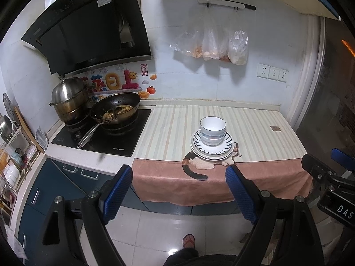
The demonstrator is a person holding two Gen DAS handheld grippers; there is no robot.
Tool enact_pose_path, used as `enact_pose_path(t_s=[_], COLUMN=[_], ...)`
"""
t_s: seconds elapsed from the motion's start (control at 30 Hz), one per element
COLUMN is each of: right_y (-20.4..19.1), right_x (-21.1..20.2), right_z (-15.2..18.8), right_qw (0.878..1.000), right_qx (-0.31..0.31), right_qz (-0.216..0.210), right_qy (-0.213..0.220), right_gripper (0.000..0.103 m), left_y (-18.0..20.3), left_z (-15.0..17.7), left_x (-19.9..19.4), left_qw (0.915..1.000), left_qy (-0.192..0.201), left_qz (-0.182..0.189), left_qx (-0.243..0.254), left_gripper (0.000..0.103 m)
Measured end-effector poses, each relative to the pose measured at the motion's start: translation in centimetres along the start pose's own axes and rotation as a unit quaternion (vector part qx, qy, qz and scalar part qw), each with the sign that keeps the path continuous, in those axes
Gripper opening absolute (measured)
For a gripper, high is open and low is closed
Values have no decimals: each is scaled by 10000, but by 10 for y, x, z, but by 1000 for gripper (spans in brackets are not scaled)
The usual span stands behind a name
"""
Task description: Organize plates and bowls
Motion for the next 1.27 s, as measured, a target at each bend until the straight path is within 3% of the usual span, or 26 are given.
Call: enact_pose_path(t_s=[1.27], right_y=[10], right_x=[21], right_z=[-8], right_qw=[9999], right_qx=[-70], right_qz=[-100], right_qy=[-118], right_gripper=[96], left_y=[1], left_z=[0], left_x=[9], left_qw=[9998], left_qy=[-90], left_qz=[-111], left_qx=[-156], left_gripper=[86])
Point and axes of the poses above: each gripper's, at about its wrist camera, not at the fingertips, and x roughly the way its jaws point, y to its right, z to its underside, the point moved 4 cm from there along x, roughly the way its jaws point, and after that the axes turned 6 degrees about -z, right-handed, at the moved point
